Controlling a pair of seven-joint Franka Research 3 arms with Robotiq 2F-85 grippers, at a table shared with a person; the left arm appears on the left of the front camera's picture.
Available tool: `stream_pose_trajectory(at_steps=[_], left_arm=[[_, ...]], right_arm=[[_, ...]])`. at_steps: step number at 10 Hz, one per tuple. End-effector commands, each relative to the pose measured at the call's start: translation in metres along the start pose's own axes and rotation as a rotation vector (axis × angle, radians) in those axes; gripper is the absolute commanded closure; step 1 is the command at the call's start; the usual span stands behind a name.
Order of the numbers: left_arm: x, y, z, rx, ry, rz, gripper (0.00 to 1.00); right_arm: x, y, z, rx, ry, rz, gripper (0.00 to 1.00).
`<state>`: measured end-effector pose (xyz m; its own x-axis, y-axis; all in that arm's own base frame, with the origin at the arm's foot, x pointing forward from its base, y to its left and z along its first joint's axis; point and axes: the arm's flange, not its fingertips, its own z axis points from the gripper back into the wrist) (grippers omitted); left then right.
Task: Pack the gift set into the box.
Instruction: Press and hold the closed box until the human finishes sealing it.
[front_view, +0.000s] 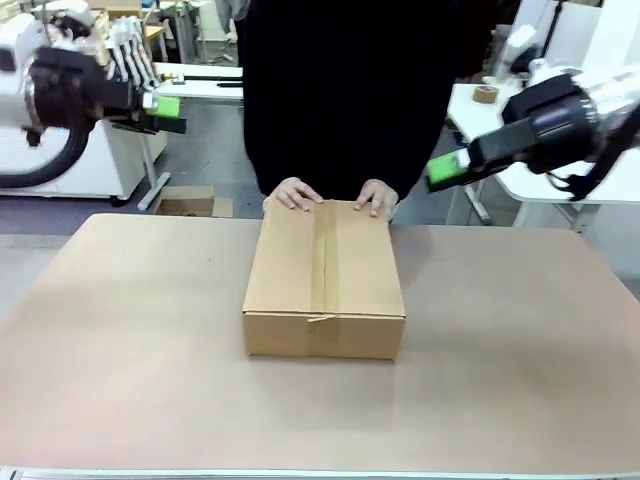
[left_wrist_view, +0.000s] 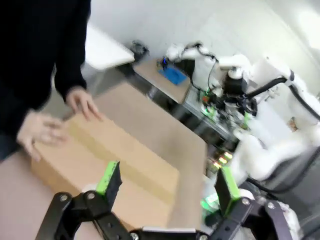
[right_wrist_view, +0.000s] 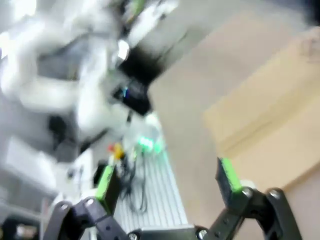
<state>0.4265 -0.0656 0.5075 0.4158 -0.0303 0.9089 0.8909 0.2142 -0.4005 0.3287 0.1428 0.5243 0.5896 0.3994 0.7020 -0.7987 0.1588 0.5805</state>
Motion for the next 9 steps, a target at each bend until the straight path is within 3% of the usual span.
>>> stream_pose_trajectory(at_steps=[1, 2, 3, 4, 5, 6, 7, 8, 9], left_arm=[[-0.04, -0.018, -0.006, 0.163, -0.136, -0.348, 0.0], [0.0, 0.0, 0.0, 0.0, 0.0, 0.0, 0.0], [0.0, 0.0, 0.0, 0.0, 0.0, 0.0, 0.0], [0.0, 0.0, 0.0, 0.0, 0.0, 0.0, 0.0], [-0.019, -0.009, -0.004, 0.051, -0.05, -0.091, 0.0], [-0.04, -0.014, -0.029, 0.162, -0.105, -0.679, 0.0], [-0.068, -0.021, -0.044, 0.075, -0.096, -0.737, 0.0], [-0.091, -0.023, -0.053, 0.063, -0.049, -0.801, 0.0], [-0.107, -0.022, -0.061, 0.041, 0.001, -0.85, 0.0]], right_arm=[[-0.004, 0.017, 0.036, 0.244, 0.183, 0.541, 0.0], [0.0, 0.0, 0.0, 0.0, 0.0, 0.0, 0.0], [0.0, 0.0, 0.0, 0.0, 0.0, 0.0, 0.0], [-0.006, 0.017, 0.008, 0.059, 0.094, 0.131, 0.0], [-0.001, -0.013, -0.006, 0.07, 0.272, 0.316, 0.0], [-0.008, -0.052, -0.029, 0.067, 0.369, 0.568, 0.0], [-0.027, -0.078, -0.036, -0.048, 0.47, 0.648, 0.0], [-0.043, -0.093, -0.039, 0.018, 0.33, 0.738, 0.0], [-0.057, -0.104, -0.045, -0.075, 0.305, 0.7, 0.0]])
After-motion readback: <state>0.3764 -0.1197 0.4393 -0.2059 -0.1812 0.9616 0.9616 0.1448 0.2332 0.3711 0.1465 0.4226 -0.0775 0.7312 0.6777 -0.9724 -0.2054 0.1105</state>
